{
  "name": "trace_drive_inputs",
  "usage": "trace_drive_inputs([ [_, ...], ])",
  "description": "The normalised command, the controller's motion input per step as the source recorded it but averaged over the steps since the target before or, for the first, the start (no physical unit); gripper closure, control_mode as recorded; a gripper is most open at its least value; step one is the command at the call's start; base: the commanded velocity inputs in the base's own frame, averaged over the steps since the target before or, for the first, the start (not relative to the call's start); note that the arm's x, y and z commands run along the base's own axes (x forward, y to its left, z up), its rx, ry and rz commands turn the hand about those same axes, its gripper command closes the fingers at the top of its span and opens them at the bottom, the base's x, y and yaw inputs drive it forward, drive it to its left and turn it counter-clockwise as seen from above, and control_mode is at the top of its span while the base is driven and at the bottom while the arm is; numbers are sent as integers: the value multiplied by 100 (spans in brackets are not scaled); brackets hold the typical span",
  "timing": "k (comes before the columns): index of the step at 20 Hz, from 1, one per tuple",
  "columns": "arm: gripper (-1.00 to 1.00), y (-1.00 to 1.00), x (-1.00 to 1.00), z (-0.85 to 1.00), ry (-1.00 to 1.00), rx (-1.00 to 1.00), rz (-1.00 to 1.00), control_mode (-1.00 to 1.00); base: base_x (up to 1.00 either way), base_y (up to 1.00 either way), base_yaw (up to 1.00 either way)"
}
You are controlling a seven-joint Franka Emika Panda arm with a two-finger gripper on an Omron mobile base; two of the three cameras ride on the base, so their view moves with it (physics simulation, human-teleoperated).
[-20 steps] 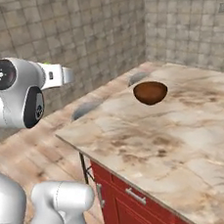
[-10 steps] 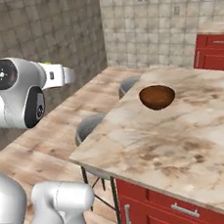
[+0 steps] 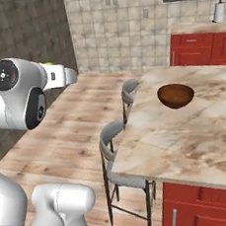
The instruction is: Retrieve the kiwi and peach from the fridge and place them into the bowl on the dining table.
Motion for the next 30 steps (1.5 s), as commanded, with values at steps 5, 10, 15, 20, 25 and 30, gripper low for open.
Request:
trace_drive_inputs([
  [5,100,0,0,0,0,0,0,100,25,100,-44],
  [10,100,0,0,0,0,0,0,100,78,95,-53],
  [15,100,0,0,0,0,0,0,100,100,77,-59],
  [20,100,0,0,0,0,0,0,100,100,59,-61],
  [25,100,0,0,0,0,0,0,100,100,63,-65],
  [30,100,0,0,0,0,0,0,100,100,89,-66],
])
